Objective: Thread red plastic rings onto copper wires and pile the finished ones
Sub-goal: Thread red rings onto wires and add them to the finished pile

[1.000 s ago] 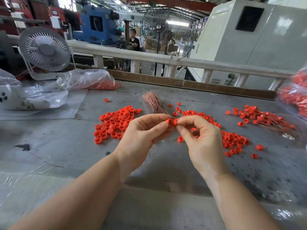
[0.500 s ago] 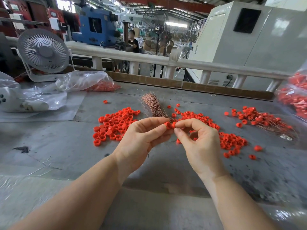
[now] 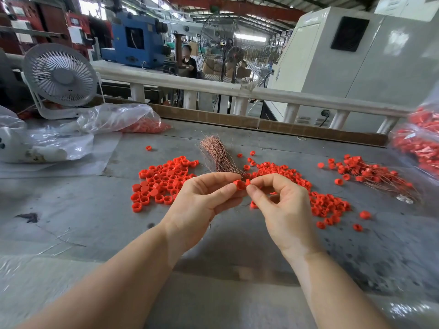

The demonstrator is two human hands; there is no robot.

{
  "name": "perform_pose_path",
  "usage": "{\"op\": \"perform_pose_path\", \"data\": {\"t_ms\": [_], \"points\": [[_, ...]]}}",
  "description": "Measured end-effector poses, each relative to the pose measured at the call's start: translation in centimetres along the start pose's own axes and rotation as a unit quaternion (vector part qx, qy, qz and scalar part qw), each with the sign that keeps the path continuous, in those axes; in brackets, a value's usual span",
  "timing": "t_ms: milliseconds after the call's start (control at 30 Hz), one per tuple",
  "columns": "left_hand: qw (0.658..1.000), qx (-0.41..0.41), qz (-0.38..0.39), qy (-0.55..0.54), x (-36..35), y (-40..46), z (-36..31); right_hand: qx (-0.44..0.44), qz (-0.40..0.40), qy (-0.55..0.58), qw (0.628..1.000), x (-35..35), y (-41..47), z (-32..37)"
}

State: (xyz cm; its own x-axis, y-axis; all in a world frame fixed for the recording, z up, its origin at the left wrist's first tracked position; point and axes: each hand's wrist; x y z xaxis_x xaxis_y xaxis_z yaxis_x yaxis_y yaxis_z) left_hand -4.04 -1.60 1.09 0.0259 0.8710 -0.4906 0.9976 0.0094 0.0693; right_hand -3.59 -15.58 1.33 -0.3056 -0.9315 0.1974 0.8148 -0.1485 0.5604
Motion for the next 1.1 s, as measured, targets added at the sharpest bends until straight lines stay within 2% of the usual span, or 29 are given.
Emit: {"op": "perform_pose_path", "data": {"t_ms": [700, 867, 967, 1100], "points": [[0.999, -0.016, -0.013, 0.033, 0.2, -0.1, 0.2, 0.009, 0.020, -0.039, 0.999, 0.0, 0.0, -0.6], [0.999, -0.009, -0.041, 0.024, 0.4, 0.0, 0.3, 0.008, -0.030, -0.158, 0.987, 0.2, 0.1, -1.4], [0.999, -0.006, -0.045, 0.018, 0.4, 0.0, 0.3, -0.009, -0.070, -0.269, 0.961, 0.9, 0.4, -1.8], [0.999, -0.003, -0.047, 0.016, 0.3, 0.0, 0.4, -0.037, -0.046, -0.394, 0.917, 1.6, 0.6, -2.2]]}}
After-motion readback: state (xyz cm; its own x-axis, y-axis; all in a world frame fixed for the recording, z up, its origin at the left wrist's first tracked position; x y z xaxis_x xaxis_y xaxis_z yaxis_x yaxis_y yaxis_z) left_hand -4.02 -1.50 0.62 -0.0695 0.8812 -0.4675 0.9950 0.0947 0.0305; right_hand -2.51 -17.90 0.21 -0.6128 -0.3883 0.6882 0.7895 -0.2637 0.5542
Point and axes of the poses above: each hand's wrist, its own y-axis towards the middle knuckle, its own x-axis out of the back of the hand, z = x × y, and after that the axes turned 7 degrees about -z, right-handed
